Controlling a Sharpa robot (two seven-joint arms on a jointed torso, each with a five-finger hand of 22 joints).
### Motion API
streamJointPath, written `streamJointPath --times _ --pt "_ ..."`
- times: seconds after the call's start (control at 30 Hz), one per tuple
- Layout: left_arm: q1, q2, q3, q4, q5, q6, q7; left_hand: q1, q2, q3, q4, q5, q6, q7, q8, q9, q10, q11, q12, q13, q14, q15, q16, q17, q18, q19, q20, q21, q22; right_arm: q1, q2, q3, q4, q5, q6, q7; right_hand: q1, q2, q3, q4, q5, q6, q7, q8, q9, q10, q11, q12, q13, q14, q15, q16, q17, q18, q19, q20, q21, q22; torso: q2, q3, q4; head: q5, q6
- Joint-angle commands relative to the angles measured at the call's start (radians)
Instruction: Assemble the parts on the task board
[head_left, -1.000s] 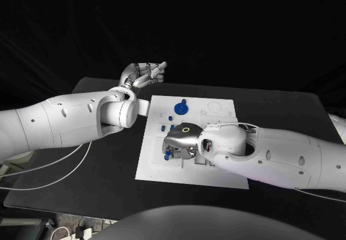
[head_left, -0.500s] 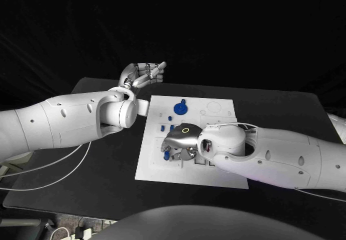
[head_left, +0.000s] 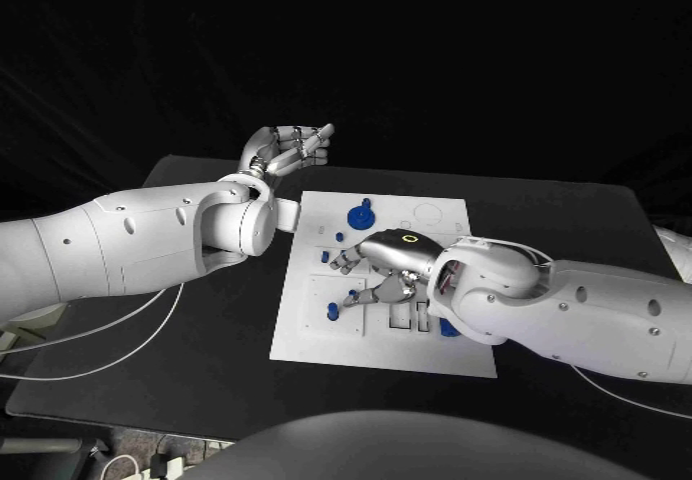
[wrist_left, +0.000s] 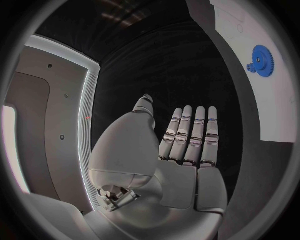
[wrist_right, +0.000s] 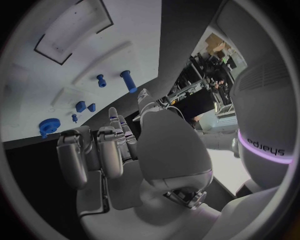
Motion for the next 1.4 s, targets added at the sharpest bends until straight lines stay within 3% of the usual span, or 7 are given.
streamJointPath --times 0.03,0.2,0.43,0.63,0.7,0.83,1.4 --pt "0.001 0.001 0.001 0.002 -0.006 0.016 0.012 -0.001 0.008 -0.003 -0.001 0.003 -0.008 0.007 0.006 -0.002 -0.006 0.0 0.005 -0.001 -0.004 0.0 0.007 -0.001 0.007 0.007 0.001 -0.002 -0.001 0.027 -0.048 0.001 0.03 0.383 -0.118 0.044 0.001 0.018 -0.007 0.001 -0.005 0.035 0.029 0.009 0.005 0.026 0.01 0.011 0.001 0.104 0.014 0.004 0.263 -0.007 0.105 0.014 0.004 0.263 -0.001 -0.0005 -0.0033 -0.005 0.0" --pt "0.001 0.005 0.001 -0.001 -0.008 0.017 0.012 -0.001 0.008 -0.003 -0.001 0.003 -0.008 0.007 0.006 -0.002 -0.006 0.0 0.005 -0.001 -0.004 0.0 0.007 -0.001 0.007 0.007 0.001 -0.002 -0.001 0.089 -0.174 0.0 0.101 0.618 -0.074 0.013 0.003 0.06 -0.006 0.005 -0.003 0.054 0.029 0.014 0.006 0.096 0.007 0.046 0.008 0.104 0.016 0.004 0.263 -0.007 0.105 0.025 0.004 0.263 -0.002 -0.0019 -0.0052 -0.032 0.0" --pt "0.0 0.018 0.001 -0.007 -0.012 0.02 0.011 -0.001 0.008 -0.004 -0.001 0.004 -0.008 0.007 0.006 -0.002 -0.006 0.0 0.006 -0.001 -0.004 0.0 0.008 -0.002 0.007 0.007 0.001 -0.002 -0.002 0.151 -0.34 -0.002 0.188 0.72 0.033 -0.113 -0.032 0.104 -0.032 0.031 0.006 0.028 -0.011 -0.003 -0.001 0.269 -0.052 0.186 0.083 0.104 -0.035 0.004 0.263 -0.007 0.105 -0.012 0.004 0.263 -0.007 -0.0074 -0.0118 -0.073 0.0" --pt "-0.003 0.032 0.0 -0.009 -0.013 0.026 0.01 -0.001 0.008 -0.005 0.0 0.004 -0.009 0.007 0.006 -0.002 -0.007 0.0 0.006 -0.001 -0.005 0.0 0.008 -0.003 0.007 0.007 0.001 -0.002 -0.003 0.164 -0.429 -0.019 0.221 0.741 0.13 -0.243 -0.134 0.155 -0.108 0.031 0.049 -0.003 -0.035 0.004 0.003 0.226 -0.086 0.801 0.657 0.104 -0.067 0.004 0.263 -0.007 0.105 -0.062 0.004 0.263 -0.009 -0.009 -0.0141 -0.157 0.0" --pt "-0.003 0.036 0.0 -0.01 -0.013 0.028 0.01 -0.001 0.008 -0.005 0.0 0.004 -0.01 0.007 0.006 -0.002 -0.007 0.0 0.006 -0.001 -0.005 0.001 0.008 -0.003 0.007 0.007 0.001 -0.002 -0.003 0.164 -0.448 -0.024 0.225 0.743 0.146 -0.279 -0.183 0.178 -0.152 -0.009 0.081 -0.013 -0.031 0.034 0.016 0.271 -0.091 1.199 1.092 0.104 -0.066 0.004 0.263 -0.007 0.105 -0.055 0.004 0.263 -0.009 -0.0093 -0.0124 -0.174 0.0" --pt "-0.004 0.04 0.0 -0.008 -0.015 0.029 0.009 -0.001 0.008 -0.005 0.0 0.004 -0.01 0.007 0.006 -0.002 -0.007 0.0 0.006 -0.001 -0.005 0.001 0.008 -0.003 0.007 0.007 0.001 -0.002 -0.003 0.16 -0.48 -0.031 0.23 0.743 0.168 -0.364 -0.222 0.175 -0.205 0.035 0.155 -0.031 -0.036 0.101 0.054 0.638 -0.085 1.464 1.472 0.104 -0.072 0.004 0.263 -0.007 0.105 -0.05 0.004 0.263 -0.009 -0.0102 -0.0135 -0.196 0.003" --pt "-0.004 0.039 0.0 -0.008 -0.017 0.034 0.007 -0.001 0.009 -0.006 0.0 0.004 -0.011 0.008 0.006 -0.002 -0.008 0.001 0.006 -0.001 -0.006 0.001 0.009 -0.006 0.007 0.007 0.001 -0.002 -0.005 0.1 -0.466 -0.034 0.239 0.571 0.146 -0.54 -0.267 0.133 -0.272 0.007 0.265 -0.057 -0.034 0.428 0.311 0.675 -0.068 1.478 1.5 0.104 -0.059 0.004 0.263 -0.007 0.105 -0.042 0.004 0.263 -0.009 -0.0077 -0.0156 -0.221 0.0"
